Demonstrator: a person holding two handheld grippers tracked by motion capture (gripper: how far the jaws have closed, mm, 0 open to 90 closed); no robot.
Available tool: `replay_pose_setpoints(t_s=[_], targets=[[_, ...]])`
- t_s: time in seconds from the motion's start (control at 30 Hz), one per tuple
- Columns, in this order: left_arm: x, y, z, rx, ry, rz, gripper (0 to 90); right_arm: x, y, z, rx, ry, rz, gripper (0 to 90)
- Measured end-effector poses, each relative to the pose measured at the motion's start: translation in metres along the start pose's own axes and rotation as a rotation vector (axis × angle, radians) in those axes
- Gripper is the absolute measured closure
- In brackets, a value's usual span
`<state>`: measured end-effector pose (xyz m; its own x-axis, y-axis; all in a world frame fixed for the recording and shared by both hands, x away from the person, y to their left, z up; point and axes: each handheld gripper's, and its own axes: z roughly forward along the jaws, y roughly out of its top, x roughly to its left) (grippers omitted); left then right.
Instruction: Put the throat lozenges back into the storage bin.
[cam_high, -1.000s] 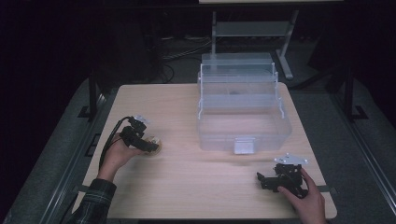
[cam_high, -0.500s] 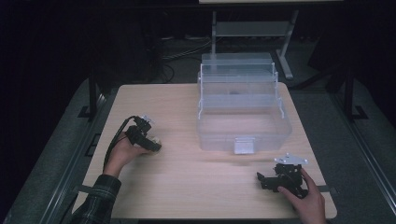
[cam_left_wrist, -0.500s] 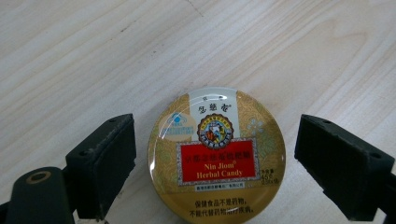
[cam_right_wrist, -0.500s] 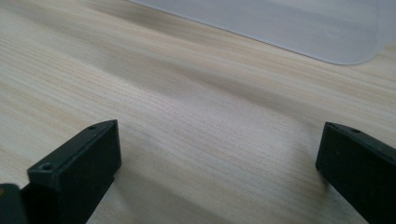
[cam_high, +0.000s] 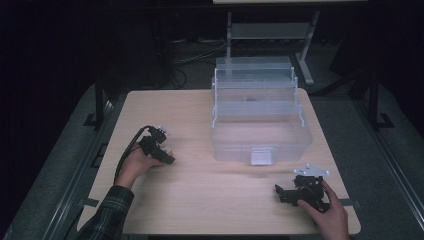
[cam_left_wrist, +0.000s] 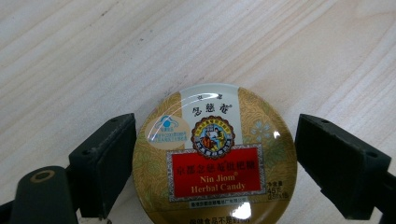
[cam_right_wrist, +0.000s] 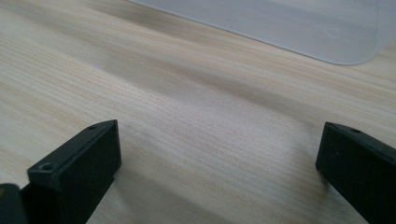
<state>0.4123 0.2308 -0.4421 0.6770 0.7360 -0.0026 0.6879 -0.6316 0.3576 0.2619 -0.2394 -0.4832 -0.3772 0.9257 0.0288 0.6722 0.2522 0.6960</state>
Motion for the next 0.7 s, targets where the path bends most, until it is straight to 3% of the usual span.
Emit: replay_pose_setpoints(t_s=[0.7], targets=[[-0.0010,-0.0005,0.0004,0.016,0.005,0.013,19.3,0.0000,0.0000,0.0000,0.000,0.001,0.000,0.0]])
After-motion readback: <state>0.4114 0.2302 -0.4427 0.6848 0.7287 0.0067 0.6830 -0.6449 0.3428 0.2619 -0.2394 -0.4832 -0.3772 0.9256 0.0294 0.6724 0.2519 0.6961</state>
